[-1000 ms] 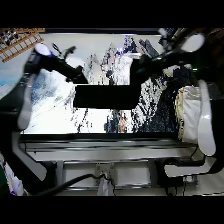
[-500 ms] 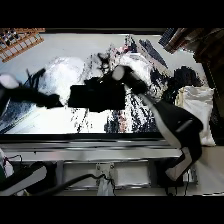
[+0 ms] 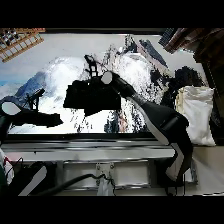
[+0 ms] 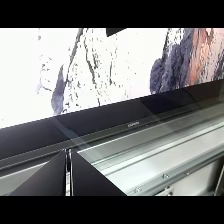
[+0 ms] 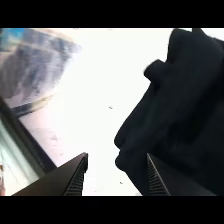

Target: Fold the clothes and pants, and hang the long-sleeved shirts on hangers.

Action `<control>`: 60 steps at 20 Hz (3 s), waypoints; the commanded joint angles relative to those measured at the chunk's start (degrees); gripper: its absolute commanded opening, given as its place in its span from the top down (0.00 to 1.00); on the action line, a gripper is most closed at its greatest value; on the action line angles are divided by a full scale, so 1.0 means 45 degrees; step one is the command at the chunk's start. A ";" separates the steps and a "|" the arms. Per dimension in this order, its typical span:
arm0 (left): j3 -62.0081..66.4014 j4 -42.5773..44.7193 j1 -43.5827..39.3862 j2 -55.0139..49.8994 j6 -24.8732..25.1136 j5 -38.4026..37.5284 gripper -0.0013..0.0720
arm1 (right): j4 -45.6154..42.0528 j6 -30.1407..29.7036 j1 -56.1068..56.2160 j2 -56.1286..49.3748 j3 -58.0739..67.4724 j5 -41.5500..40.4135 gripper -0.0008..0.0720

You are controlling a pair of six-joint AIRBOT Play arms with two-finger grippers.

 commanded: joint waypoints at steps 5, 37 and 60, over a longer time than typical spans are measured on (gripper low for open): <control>-0.0189 0.0024 0.0015 0.0204 0.0010 0.0083 0.97 | -0.7310 0.3308 -0.3507 0.1904 0.0160 0.5600 0.38; -0.0189 -0.0787 0.0010 0.0204 0.0019 0.0374 0.97 | -0.1001 0.2365 -0.8587 0.3643 -0.3279 0.4517 0.95; -0.0189 -0.0782 0.0010 0.0199 0.0015 0.0461 0.97 | -0.6615 1.2104 -1.4226 0.5644 0.2016 0.3779 0.95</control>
